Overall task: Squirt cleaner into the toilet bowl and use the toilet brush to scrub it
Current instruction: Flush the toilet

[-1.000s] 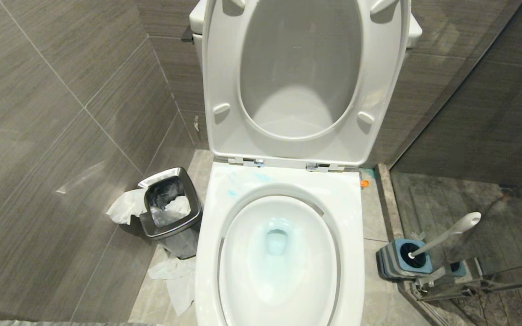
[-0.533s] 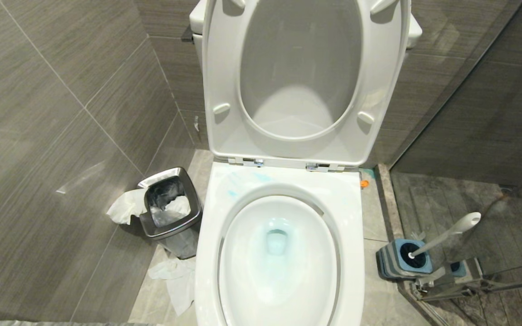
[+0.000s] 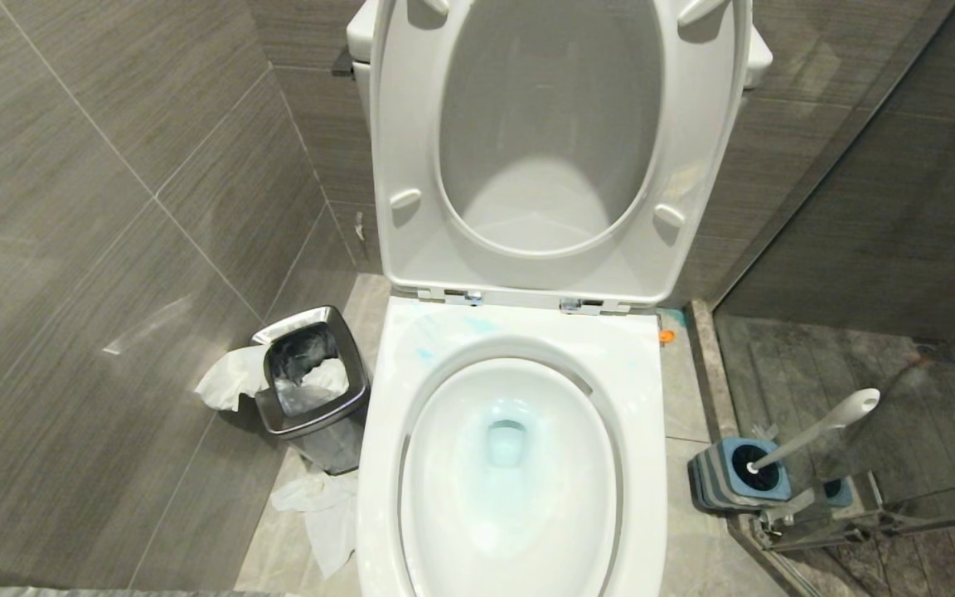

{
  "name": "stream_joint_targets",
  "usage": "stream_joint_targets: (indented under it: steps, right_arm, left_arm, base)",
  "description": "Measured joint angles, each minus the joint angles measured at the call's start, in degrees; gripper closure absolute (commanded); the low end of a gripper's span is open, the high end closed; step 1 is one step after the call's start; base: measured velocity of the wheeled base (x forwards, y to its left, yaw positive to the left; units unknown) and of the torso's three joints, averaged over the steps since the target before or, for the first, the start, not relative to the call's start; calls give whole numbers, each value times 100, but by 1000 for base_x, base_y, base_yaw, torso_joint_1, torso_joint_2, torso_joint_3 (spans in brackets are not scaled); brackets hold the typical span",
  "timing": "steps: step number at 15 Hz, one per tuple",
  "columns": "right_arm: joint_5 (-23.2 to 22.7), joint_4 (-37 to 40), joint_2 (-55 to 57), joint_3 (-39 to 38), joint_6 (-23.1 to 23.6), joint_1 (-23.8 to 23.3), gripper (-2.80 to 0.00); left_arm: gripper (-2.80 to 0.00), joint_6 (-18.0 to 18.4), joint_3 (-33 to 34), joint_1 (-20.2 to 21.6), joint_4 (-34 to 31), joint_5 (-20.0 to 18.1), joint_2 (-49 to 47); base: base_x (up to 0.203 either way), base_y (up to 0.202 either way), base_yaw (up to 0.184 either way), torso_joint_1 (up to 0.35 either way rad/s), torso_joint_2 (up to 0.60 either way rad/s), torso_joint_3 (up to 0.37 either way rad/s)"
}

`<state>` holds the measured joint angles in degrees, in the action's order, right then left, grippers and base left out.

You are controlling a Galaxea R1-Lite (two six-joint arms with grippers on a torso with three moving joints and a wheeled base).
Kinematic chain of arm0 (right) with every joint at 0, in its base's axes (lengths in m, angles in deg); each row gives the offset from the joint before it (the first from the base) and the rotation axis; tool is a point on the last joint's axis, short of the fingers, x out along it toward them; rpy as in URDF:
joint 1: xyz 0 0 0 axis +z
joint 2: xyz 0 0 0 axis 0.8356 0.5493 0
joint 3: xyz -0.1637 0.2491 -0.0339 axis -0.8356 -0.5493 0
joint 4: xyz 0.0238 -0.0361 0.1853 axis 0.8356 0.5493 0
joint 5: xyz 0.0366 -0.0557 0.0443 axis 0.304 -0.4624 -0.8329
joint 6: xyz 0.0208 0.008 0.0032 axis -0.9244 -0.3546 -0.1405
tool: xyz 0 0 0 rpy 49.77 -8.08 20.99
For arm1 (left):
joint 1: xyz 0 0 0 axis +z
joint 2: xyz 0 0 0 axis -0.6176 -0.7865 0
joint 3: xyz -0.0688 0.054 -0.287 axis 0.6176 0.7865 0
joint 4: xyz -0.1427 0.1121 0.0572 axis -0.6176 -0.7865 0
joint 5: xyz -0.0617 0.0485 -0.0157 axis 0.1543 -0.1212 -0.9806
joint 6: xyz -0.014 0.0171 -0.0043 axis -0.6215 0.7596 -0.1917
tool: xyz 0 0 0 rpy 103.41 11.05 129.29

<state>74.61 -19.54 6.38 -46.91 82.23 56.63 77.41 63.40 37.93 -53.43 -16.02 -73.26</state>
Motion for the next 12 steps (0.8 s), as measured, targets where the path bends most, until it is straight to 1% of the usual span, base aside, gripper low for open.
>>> stream_joint_targets:
  steps: [2,3,4,7,12]
  right_arm:
    - [2,-2,1,0,-2,0,0]
    - [1,-1,1,0,0,0,0]
    - [0,-5,1,0,2,0,0]
    - [2,0,1,0,0,0,0]
    - [-1,-2,4,0,2,0,0]
  left_arm:
    - [0,-11,-671,4,-286,-560,-131]
    - [0,-13,-1030,6,-448,-750,-284]
    - [0,-11,-1400,6,-589,-853,-511]
    - [0,1,-2487,-9,-684,-940,-1484]
    - [0,12,-4802,-9,-649,-911,-3797]
  base:
    - [0,0,0,0,0,0]
    - [0,0,0,0,0,0]
    - [0,0,0,0,0,0]
    - [0,0,0,0,0,0]
    - [0,0,0,0,0,0]
